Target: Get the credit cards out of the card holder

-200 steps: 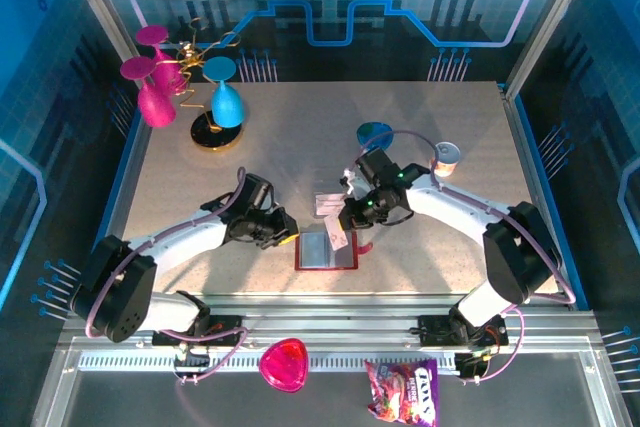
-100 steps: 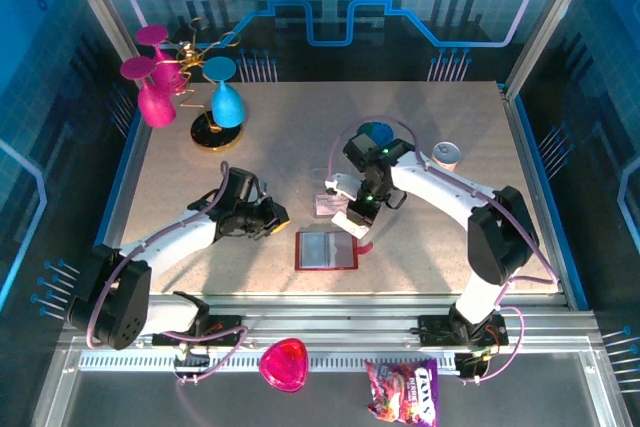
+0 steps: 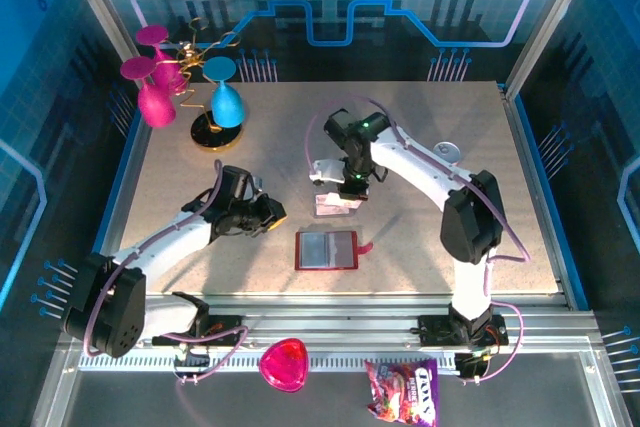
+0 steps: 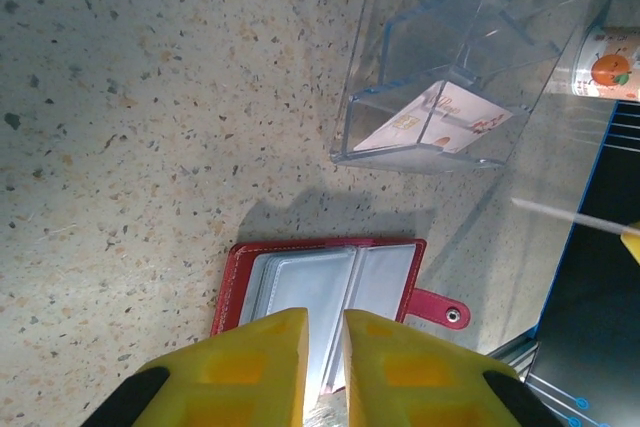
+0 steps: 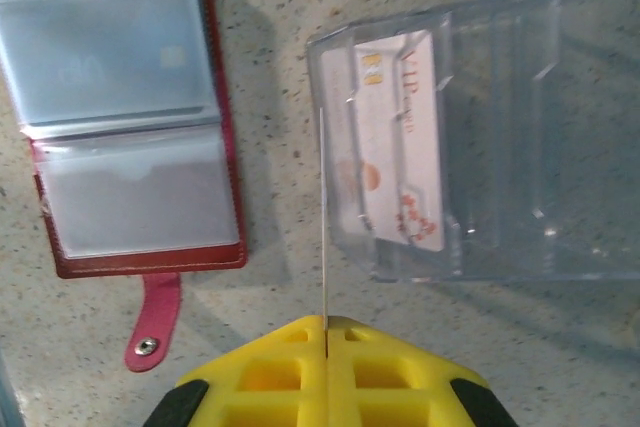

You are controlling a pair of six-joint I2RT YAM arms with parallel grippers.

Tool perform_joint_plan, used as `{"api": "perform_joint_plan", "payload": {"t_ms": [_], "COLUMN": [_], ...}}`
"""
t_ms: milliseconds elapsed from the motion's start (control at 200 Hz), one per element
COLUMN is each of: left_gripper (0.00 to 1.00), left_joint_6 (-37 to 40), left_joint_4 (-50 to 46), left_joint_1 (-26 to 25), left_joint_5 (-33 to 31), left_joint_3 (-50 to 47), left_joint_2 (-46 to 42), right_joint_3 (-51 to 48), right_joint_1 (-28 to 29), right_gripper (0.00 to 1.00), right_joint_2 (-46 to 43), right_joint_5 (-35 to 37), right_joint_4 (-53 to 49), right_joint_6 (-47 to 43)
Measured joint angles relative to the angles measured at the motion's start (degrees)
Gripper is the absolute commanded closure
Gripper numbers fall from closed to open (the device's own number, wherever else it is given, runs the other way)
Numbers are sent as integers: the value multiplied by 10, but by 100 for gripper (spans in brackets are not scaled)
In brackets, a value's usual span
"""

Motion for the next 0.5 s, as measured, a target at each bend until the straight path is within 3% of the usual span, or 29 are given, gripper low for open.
{"api": "perform_joint_plan", "payload": {"t_ms": [500], "left_gripper": [83], "left_joint_6": [-4], "left_joint_4": [1], "left_joint_1": [8], "left_joint_5": [-1], "left_joint_3": [-4], "left_joint_2": [-20], "right_joint_3": [164], "right_joint_1": [-2], "right_gripper": [100], "right_joint_2": [123], "right_joint_5": [10], "right_joint_4": [-77], "right_joint_6": [-56]}}
